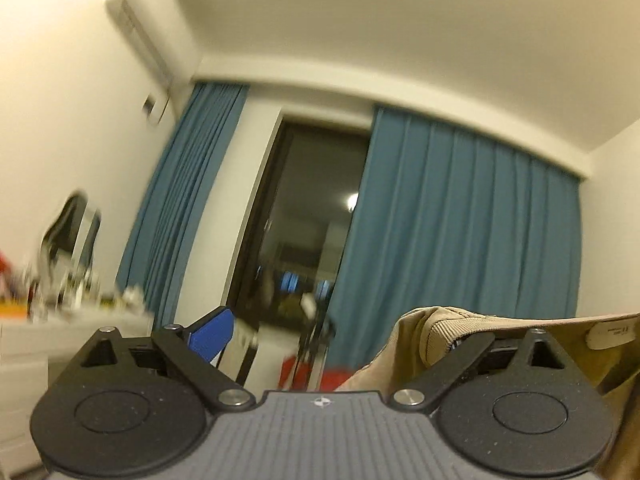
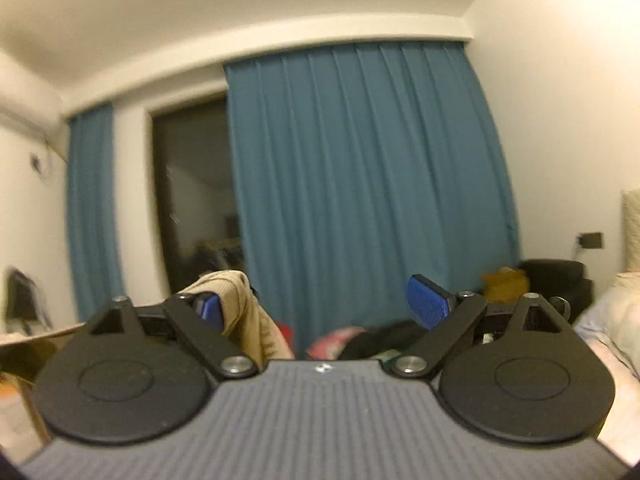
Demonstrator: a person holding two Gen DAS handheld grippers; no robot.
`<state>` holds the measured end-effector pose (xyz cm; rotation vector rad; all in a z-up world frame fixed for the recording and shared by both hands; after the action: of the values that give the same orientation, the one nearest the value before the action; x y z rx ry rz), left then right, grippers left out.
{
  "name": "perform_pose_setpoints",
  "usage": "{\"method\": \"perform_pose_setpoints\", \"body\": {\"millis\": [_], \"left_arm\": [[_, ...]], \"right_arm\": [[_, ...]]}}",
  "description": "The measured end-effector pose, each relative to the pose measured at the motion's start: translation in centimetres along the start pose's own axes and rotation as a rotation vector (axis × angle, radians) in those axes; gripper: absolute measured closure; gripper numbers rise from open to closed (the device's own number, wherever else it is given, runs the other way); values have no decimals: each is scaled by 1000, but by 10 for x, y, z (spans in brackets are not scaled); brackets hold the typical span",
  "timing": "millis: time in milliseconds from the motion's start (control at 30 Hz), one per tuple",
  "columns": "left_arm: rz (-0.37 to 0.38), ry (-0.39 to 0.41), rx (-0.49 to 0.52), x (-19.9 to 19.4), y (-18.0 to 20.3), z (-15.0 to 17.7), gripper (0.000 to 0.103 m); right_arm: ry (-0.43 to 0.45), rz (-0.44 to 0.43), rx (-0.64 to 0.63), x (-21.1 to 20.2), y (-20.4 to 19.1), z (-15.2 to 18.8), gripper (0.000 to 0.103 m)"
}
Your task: Fold clothes
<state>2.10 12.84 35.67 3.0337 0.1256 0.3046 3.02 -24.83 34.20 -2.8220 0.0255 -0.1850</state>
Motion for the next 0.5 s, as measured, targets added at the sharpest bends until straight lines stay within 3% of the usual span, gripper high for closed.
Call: {"method": "perform_pose_setpoints", "body": {"millis": [133, 267, 367, 500], "left_arm": [[22, 59, 9, -16, 3, -79, 3], [67, 70, 10, -25, 10, -123, 1], [95, 58, 34, -28, 18, -127, 0], [98, -12, 72, -8, 24, -89, 0]], "right_arm": [[76, -52, -63, -33, -23, -62, 11], [97, -78, -87, -51, -24, -94, 11], [64, -78, -81, -50, -13, -92, 11], [-19, -59, -59, -29, 10, -57, 11]]}}
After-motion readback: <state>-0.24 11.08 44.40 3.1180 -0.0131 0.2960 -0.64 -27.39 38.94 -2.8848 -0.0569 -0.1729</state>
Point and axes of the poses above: each gripper's, at about its wrist camera, not at the fingertips, and x roughly the way its jaws point, y to its right, z to its underside, the point moved 8 cm from there along x, roughly the way its jaws point, and after that the axes turned 6 degrees about x, right-handed, at the moved point
